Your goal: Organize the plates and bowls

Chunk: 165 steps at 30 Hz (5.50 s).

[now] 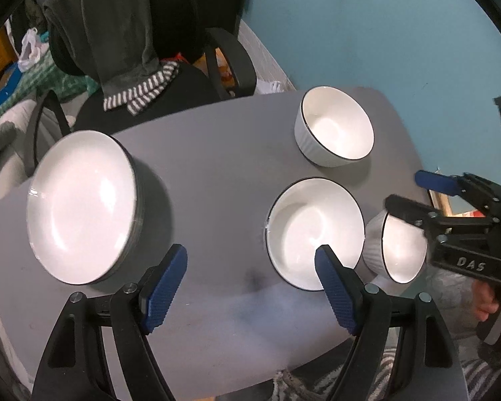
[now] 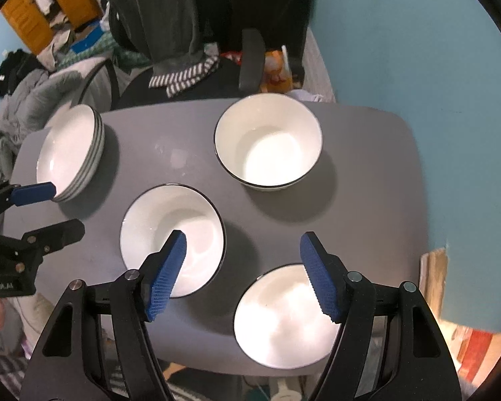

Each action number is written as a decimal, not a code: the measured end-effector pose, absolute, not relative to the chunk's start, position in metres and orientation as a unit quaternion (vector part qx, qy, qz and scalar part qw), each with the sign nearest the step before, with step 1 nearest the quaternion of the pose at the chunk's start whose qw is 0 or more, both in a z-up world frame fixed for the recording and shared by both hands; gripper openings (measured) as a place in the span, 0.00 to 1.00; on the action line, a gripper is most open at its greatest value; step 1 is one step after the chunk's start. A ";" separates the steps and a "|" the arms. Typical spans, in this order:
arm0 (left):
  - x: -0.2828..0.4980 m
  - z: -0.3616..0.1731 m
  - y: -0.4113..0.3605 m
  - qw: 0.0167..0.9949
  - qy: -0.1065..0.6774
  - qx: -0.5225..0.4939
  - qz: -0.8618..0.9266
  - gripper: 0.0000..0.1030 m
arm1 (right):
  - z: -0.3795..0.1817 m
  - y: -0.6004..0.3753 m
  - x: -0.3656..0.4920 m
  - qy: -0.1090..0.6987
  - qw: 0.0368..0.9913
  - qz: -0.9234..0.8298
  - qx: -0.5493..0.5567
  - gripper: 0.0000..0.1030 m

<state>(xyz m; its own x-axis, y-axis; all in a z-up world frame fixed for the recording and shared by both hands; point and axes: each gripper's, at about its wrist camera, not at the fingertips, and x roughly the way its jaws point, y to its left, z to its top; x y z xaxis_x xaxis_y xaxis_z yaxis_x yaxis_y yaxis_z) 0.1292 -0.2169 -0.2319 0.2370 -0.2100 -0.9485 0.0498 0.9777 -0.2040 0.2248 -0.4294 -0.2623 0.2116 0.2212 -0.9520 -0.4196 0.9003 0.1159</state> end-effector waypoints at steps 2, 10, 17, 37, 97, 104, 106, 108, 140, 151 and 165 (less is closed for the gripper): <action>0.132 -0.240 -0.219 0.777 0.620 -0.074 -0.080 0.79 | -0.271 -0.425 0.228 0.602 0.763 0.219 -0.086 0.70; 0.142 -0.272 -0.229 0.754 0.649 -0.085 -0.053 0.78 | -0.300 -0.412 0.236 0.626 0.732 0.244 -0.116 0.70; 0.145 -0.291 -0.230 0.736 0.669 -0.096 -0.041 0.74 | -0.313 -0.415 0.239 0.641 0.717 0.247 -0.114 0.70; 0.145 -0.316 -0.241 0.705 0.699 -0.111 -0.044 0.46 | -0.335 -0.410 0.246 0.666 0.690 0.254 -0.124 0.52; 0.170 -0.273 -0.244 0.708 0.696 -0.091 -0.077 0.06 | -0.297 -0.429 0.243 0.702 0.670 0.229 -0.078 0.05; 0.188 -0.247 -0.257 0.723 0.679 -0.082 -0.096 0.06 | -0.276 -0.439 0.257 0.698 0.679 0.216 -0.069 0.05; 0.195 -0.241 -0.261 0.727 0.675 -0.076 -0.099 0.06 | -0.275 -0.432 0.264 0.696 0.682 0.214 -0.066 0.05; 0.203 -0.237 -0.265 0.731 0.671 -0.070 -0.102 0.06 | -0.271 -0.438 0.271 0.694 0.686 0.211 -0.059 0.05; 0.286 -0.286 -0.305 0.706 0.698 -0.049 -0.107 0.07 | -0.311 -0.470 0.361 0.732 0.657 0.180 -0.029 0.05; 0.288 -0.286 -0.308 0.704 0.700 -0.041 -0.116 0.10 | -0.313 -0.470 0.371 0.743 0.643 0.187 -0.023 0.09; 0.289 -0.287 -0.306 0.695 0.708 -0.062 -0.108 0.16 | -0.313 -0.462 0.375 0.757 0.628 0.178 -0.033 0.15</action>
<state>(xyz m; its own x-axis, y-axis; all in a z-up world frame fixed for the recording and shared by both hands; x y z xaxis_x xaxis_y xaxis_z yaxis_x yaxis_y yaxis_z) 0.2895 -0.3059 -0.2868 -0.0264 -0.2381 -0.9709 0.0630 0.9689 -0.2393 0.3753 -0.4618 -0.3134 -0.2084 0.1726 -0.9627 -0.2737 0.9347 0.2268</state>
